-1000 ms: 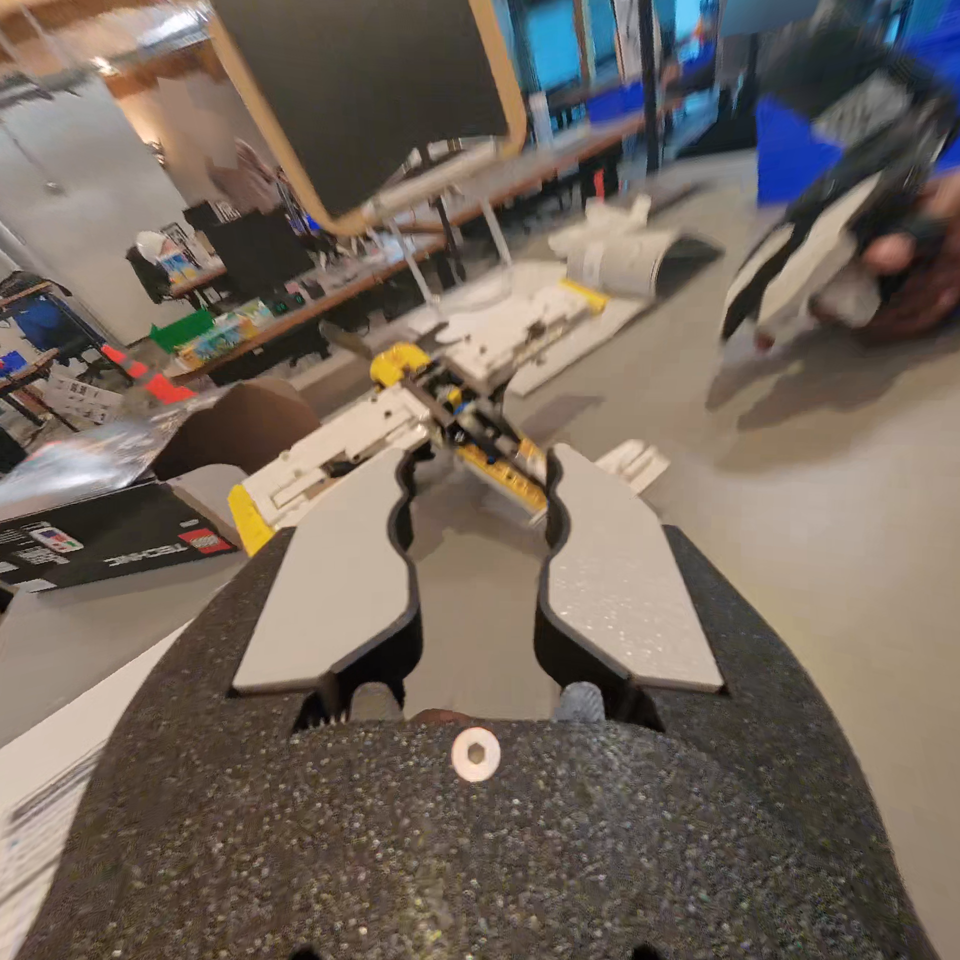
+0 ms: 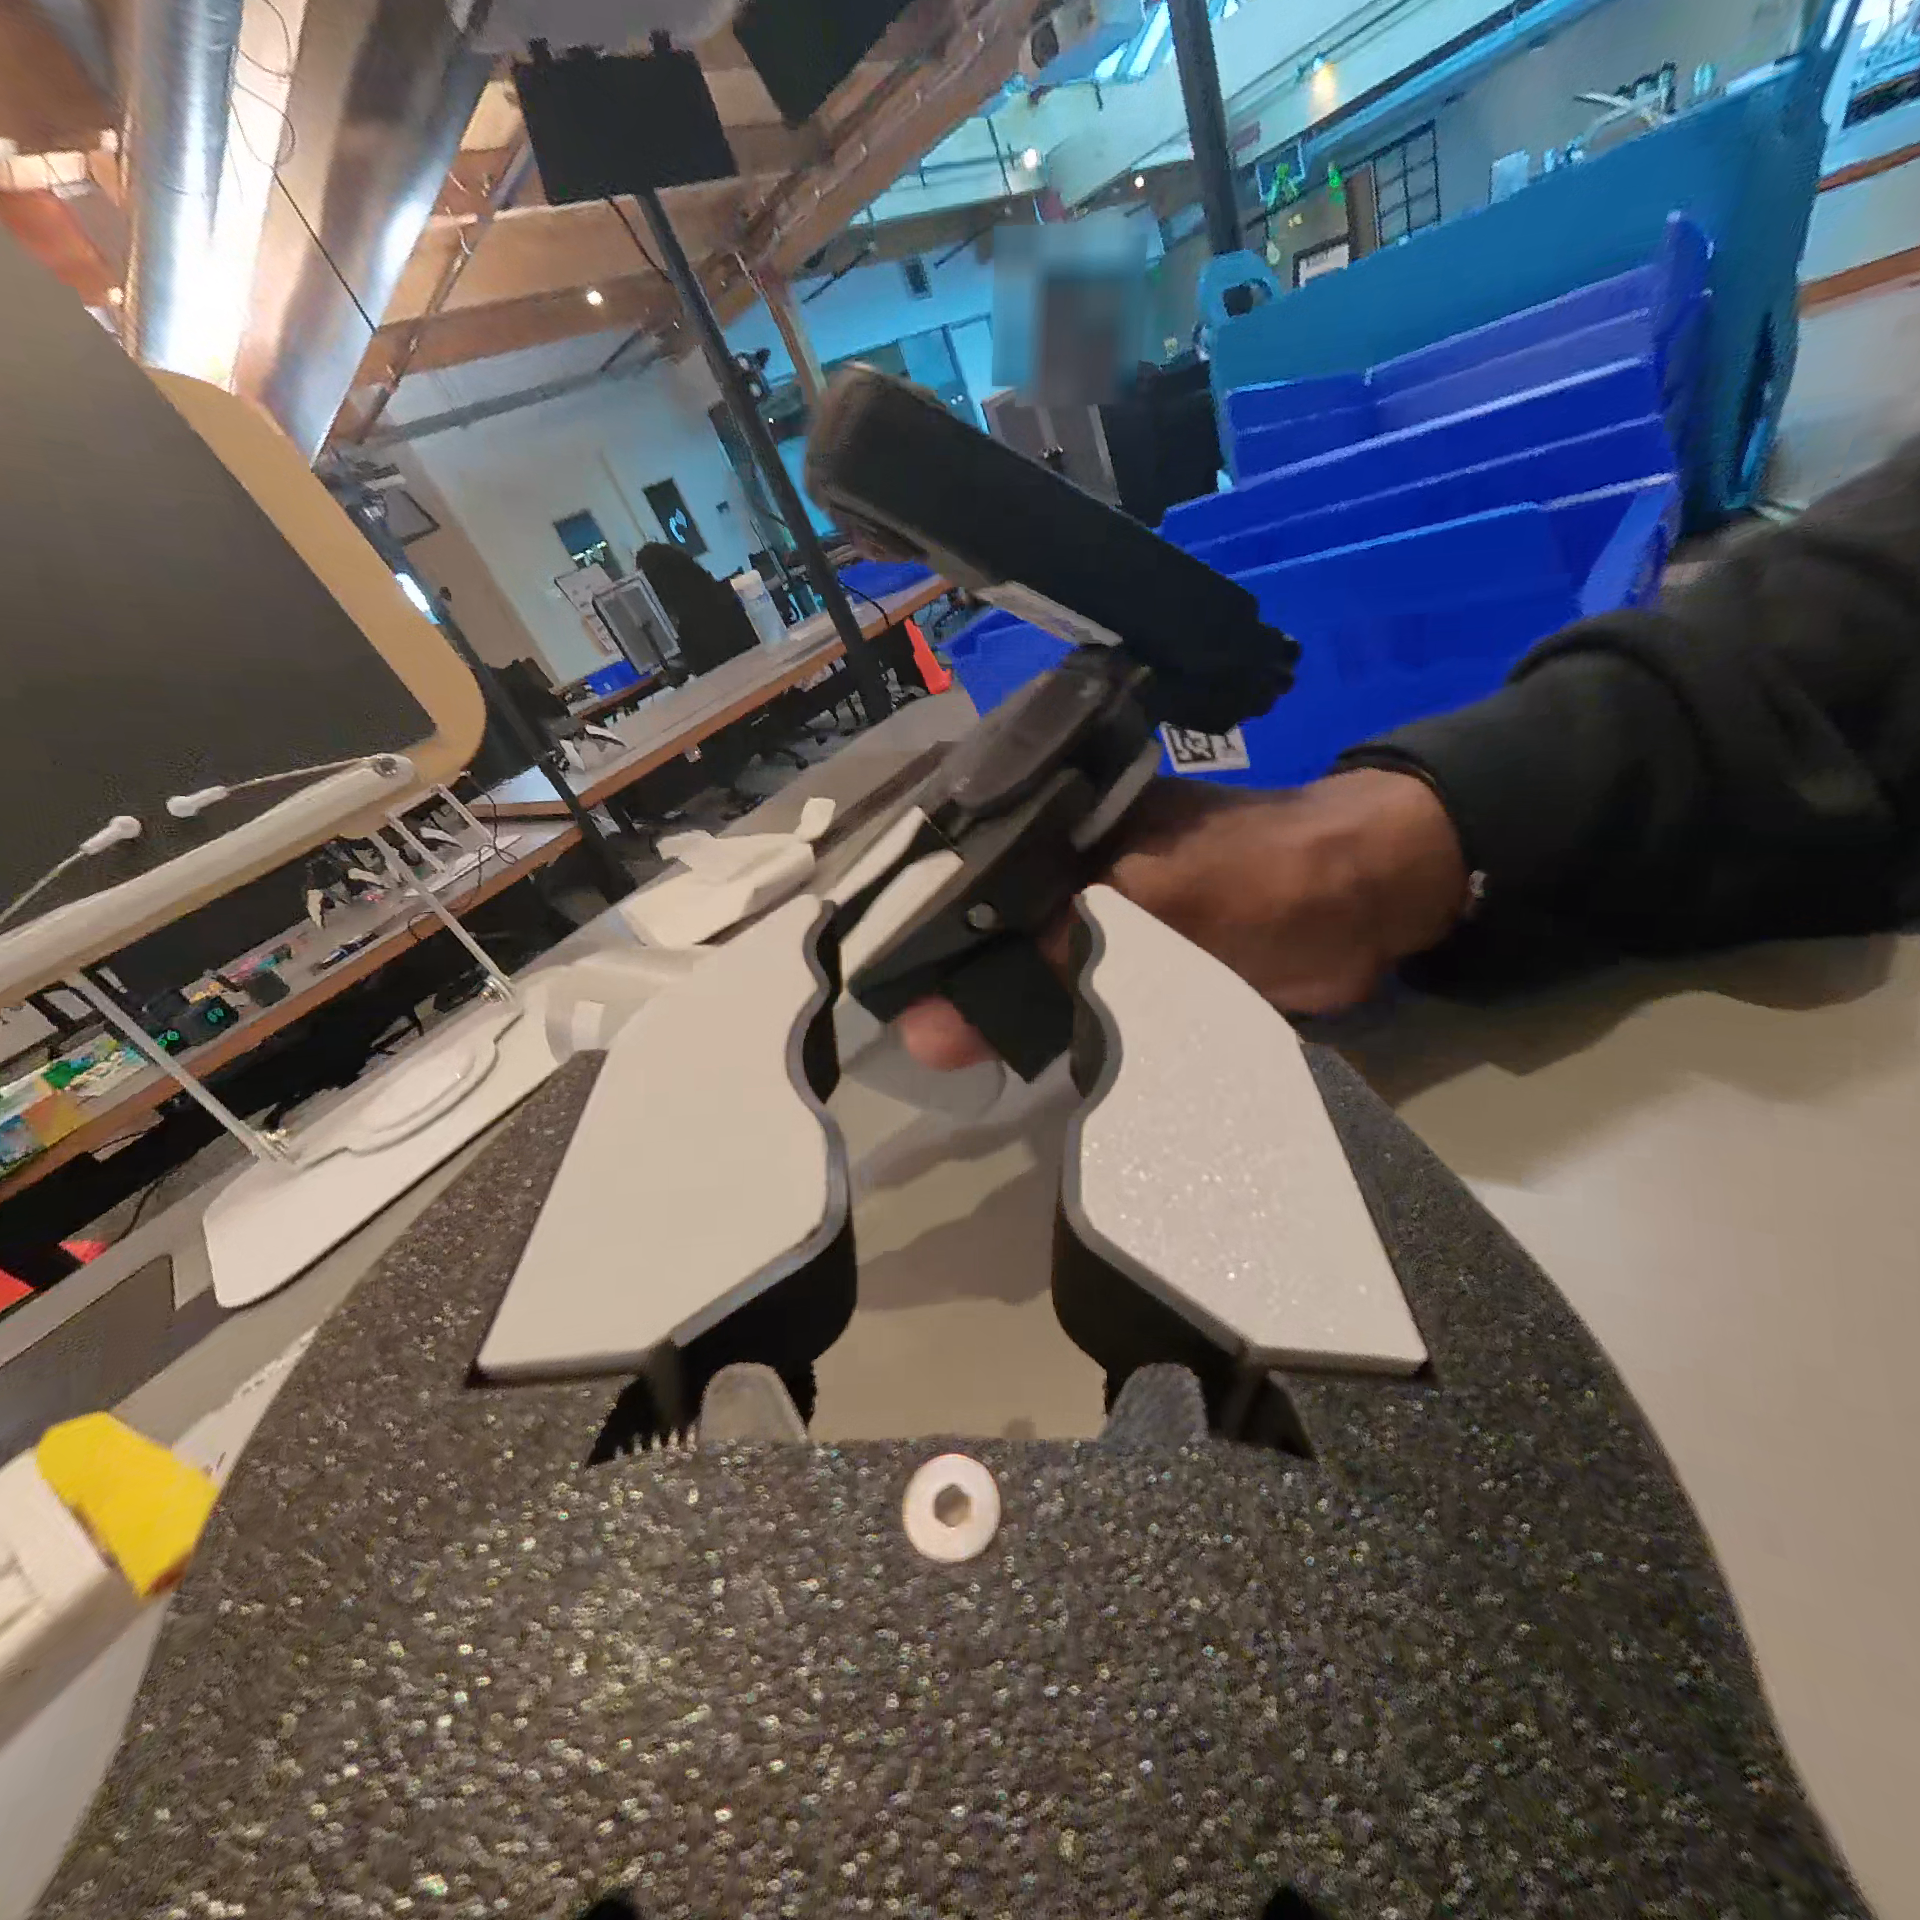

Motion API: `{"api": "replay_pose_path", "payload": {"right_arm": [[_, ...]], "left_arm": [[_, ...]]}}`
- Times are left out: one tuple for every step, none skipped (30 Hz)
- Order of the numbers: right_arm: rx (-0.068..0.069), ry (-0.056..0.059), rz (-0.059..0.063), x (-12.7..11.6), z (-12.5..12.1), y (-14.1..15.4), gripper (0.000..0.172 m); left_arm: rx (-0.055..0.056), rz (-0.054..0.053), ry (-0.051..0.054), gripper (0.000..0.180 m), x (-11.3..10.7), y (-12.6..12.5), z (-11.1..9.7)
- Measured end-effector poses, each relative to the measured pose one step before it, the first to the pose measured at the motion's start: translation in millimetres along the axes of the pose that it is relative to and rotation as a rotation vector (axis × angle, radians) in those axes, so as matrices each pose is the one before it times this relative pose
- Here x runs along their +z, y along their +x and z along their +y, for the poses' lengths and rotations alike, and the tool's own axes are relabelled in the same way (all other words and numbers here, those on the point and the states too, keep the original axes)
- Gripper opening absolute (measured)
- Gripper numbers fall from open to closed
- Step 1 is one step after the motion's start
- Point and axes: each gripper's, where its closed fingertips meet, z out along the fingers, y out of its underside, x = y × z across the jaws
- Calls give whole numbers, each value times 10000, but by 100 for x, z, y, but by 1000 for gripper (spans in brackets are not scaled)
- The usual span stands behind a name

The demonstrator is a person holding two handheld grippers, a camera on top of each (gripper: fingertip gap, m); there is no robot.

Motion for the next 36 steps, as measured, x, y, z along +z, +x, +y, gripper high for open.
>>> {"api": "replay_pose_path", "payload": {"right_arm": [[212,73,-46,-63,-73,193,26],[205,52,-73,-58,-60,129,26],[185,53,-48,-55,-57,144,26],[159,52,-45,-49,-58,116,26],[133,33,-51,-35,-31,85,26],[108,-5,-59,5,11,52,26],[88,-40,-71,38,53,8,26],[76,-65,-82,77,69,-17,26],[67,-73,-67,77,80,-9,26],[51,-62,-47,83,68,8,26],[32,-34,-49,66,20,-19,26],[25,-39,-34,69,36,0,26],[30,-31,-19,54,31,17,26],[28,-5,-3,39,-1,36,26],[24,-14,-2,24,6,27,26],[20,-27,-1,40,25,31,27],[14,4,15,22,-24,59,27],[15,19,21,33,-44,66,27],[17,11,25,19,-30,67,28],[15,32,23,-19,-33,46,28],[15,57,13,-58,-66,31,28],[-2,100,32,-99,-116,51,29],[-29,142,88,-116,-180,102,29],[-39,138,101,-112,-176,110,29],[-64,110,87,-76,-142,79,29],[-78,73,84,-65,-95,79,30],[-79,73,112,-75,-102,103,30],[-119,92,137,-96,-125,134,30],[-195,98,184,-104,-138,204,31],[-292,93,247,-117,-148,284,31],[-368,71,330,-115,-124,397,32],[-417,74,426,-81,-124,522,33],[-461,86,470,-64,-133,571,35],[-506,39,443,12,-53,508,36],[-588,-14,445,133,28,463,38],[-659,-53,379,258,77,303,40]], "left_arm": [[-106,-77,53,42,611,-700,113],[-167,-117,5,42,580,-720,359],[-285,-90,22,42,489,-620,497],[-372,-74,72,42,354,-509,569],[-296,-7,128,42,217,-352,557],[-162,92,-31,42,114,-308,20],[-114,178,39,43,-127,-225,-273],[-145,73,40,43,-287,-337,9],[-231,124,-161,42,-325,-263,491],[-292,85,-65,43,-276,-309,342],[-303,65,79,43,-308,-300,-197],[-232,-28,-28,43,-173,-343,69],[-159,6,-178,43,-52,-228,229],[-91,34,-136,43,-15,-110,167],[-39,30,-127,43,-20,-63,165],[-3,8,-180,43,-9,-66,237],[25,26,-193,44,-9,-32,260],[40,26,-123,44,-38,-34,171],[39,-34,-98,44,-60,-111,140],[27,-49,-115,44,-51,-151,173],[4,-11,-106,45,-33,-115,152],[-11,-41,-104,45,-32,-143,150],[-22,-73,-95,45,-14,-197,138],[-44,-57,-81,45,-4,-160,109],[-63,-33,-58,45,23,-125,78],[-59,-27,-31,45,21,-82,42],[-28,-10,-23,45,37,-39,37],[0,-7,-25,45,23,-7,38],[22,-11,-20,45,24,22,27],[40,-10,-29,45,38,32,45],[49,0,-46,45,44,60,62],[59,16,-44,45,55,84,57],[58,16,-46,45,54,74,59],[42,7,-70,45,98,57,81],[20,23,-88,45,135,65,98],[-5,65,-51,45,162,106,42]]}}
